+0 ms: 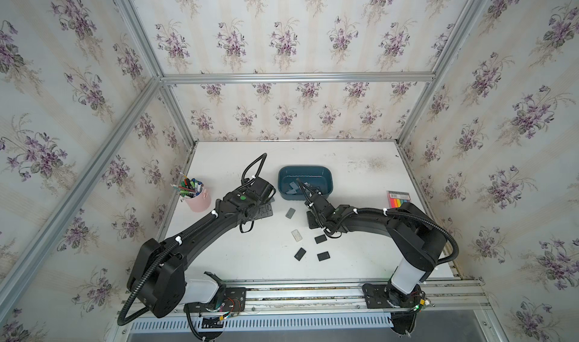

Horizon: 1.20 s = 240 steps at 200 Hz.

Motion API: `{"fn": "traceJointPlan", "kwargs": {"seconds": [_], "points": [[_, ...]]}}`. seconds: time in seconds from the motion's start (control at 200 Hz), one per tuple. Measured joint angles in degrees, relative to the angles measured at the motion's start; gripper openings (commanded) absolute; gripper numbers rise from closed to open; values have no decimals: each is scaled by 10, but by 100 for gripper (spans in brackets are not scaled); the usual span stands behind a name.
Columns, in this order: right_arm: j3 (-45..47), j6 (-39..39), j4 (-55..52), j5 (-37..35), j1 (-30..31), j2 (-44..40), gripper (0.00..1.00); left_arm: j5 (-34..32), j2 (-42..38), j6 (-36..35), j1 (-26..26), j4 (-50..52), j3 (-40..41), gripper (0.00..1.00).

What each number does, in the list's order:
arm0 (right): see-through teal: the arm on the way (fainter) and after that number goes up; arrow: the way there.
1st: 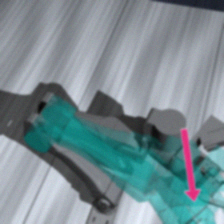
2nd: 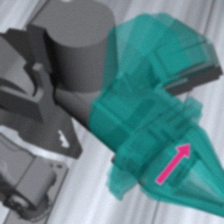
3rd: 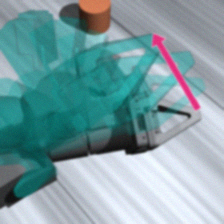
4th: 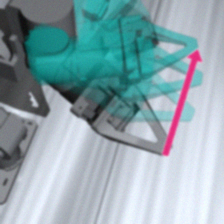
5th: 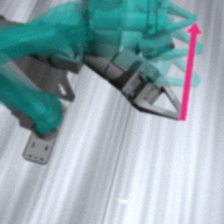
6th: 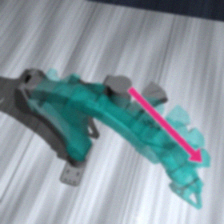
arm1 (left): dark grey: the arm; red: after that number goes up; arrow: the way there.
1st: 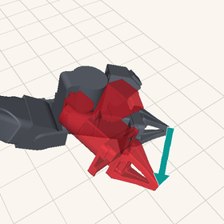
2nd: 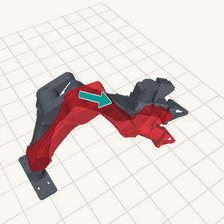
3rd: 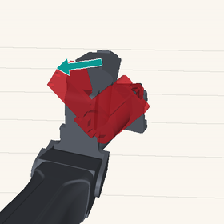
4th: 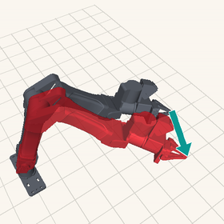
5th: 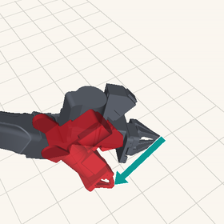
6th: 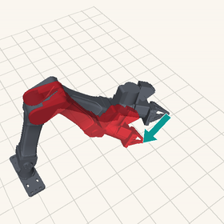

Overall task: Put the eraser in the storage box
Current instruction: Pick up the eraser from the center of the board.

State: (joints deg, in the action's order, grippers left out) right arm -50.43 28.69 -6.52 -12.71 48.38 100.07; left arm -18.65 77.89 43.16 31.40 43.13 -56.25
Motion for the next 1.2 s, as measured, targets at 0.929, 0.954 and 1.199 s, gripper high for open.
{"fn": "traceJointPlan", "kwargs": {"seconds": [0.929,0.954,1.199], "points": [[-61,-2,-116,-24,2,-76,11,32,68,-3,-21,-11,-16,100],[-68,-2,-121,-27,0,-77,11,33,71,-3,-21,-12,-18,100],[-180,-36,-152,-28,-48,-58,12,41,90,-5,-25,-21,-33,100]]}}
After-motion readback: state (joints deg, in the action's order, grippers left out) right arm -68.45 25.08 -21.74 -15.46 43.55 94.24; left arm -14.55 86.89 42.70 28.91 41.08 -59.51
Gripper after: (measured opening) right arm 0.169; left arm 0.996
